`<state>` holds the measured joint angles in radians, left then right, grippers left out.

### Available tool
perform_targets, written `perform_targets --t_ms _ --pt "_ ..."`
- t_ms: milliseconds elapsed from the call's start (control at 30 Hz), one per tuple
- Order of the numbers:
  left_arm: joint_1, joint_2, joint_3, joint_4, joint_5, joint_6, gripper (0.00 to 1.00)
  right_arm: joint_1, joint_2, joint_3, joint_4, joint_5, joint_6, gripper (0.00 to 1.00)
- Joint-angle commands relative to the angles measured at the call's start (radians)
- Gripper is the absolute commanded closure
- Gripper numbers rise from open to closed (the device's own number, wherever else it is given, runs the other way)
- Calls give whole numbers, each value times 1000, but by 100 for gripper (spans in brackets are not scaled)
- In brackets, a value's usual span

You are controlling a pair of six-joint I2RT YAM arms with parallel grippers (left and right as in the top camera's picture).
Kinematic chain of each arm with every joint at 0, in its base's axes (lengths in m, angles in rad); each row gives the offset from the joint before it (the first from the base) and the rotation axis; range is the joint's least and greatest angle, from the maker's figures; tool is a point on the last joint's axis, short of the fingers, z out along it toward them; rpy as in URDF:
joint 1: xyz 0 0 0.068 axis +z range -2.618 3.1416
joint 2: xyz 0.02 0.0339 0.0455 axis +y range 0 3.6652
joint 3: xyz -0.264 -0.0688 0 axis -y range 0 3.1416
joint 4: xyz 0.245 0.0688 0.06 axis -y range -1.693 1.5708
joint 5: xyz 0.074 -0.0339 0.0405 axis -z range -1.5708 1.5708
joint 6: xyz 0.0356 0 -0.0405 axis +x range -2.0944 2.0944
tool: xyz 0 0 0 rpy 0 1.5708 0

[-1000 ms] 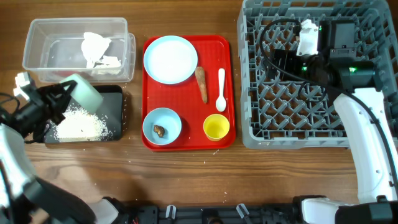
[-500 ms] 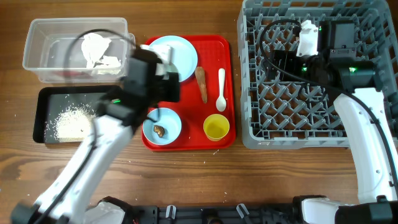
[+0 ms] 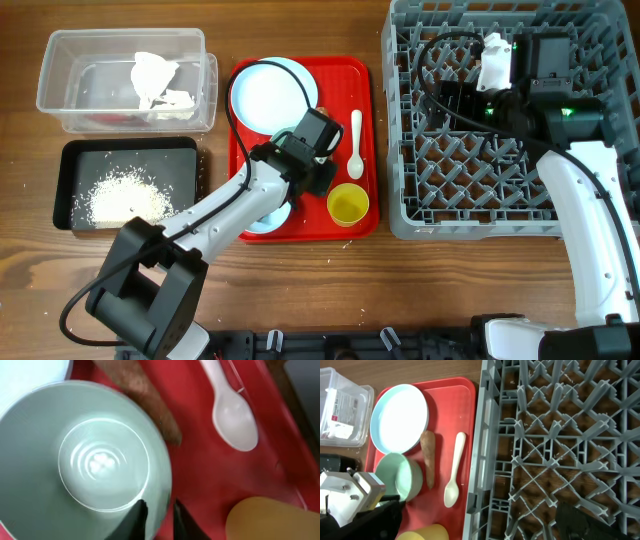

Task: Sort waste into correct bins and load items into the dishwasher rack
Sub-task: 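Set the empty green bowl back on the red tray with the left gripper, then grasp the blue bowl holding the brown food with the left gripper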

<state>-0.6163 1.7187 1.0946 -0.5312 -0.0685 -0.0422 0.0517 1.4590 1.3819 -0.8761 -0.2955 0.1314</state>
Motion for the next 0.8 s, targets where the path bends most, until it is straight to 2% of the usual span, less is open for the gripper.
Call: perform_targets --t_ms 0,33,167,200,267,333,467,633,700,767 --pt "-3 3 0 -2 -119 7 69 8 8 17 0 -13 6 0" --pt "-3 0 8 -3 -166 -10 63 8 8 17 0 -13 6 0" --pt "-3 -68 124 -159 -182 -160 54 8 8 17 -1 -13 6 0" --pt "-3 -100 161 -253 -163 -207 52 8 8 17 0 -13 6 0" --pt "-3 -135 166 -328 -113 -269 50 8 8 17 0 -13 2 0" --pt "-3 -127 160 -405 24 -334 50 8 8 17 -1 -13 2 0" --pt "-3 -74 58 -423 68 -441 55 8 8 17 -6 -13 2 0" --pt "-4 -26 -64 -323 71 -445 55 8 8 17 -8 -14 3 0" --pt "-4 -17 -95 -282 71 -446 59 8 8 17 -8 -14 3 0" --pt "-4 -17 -98 -275 71 -445 72 8 8 17 -8 -14 3 0"
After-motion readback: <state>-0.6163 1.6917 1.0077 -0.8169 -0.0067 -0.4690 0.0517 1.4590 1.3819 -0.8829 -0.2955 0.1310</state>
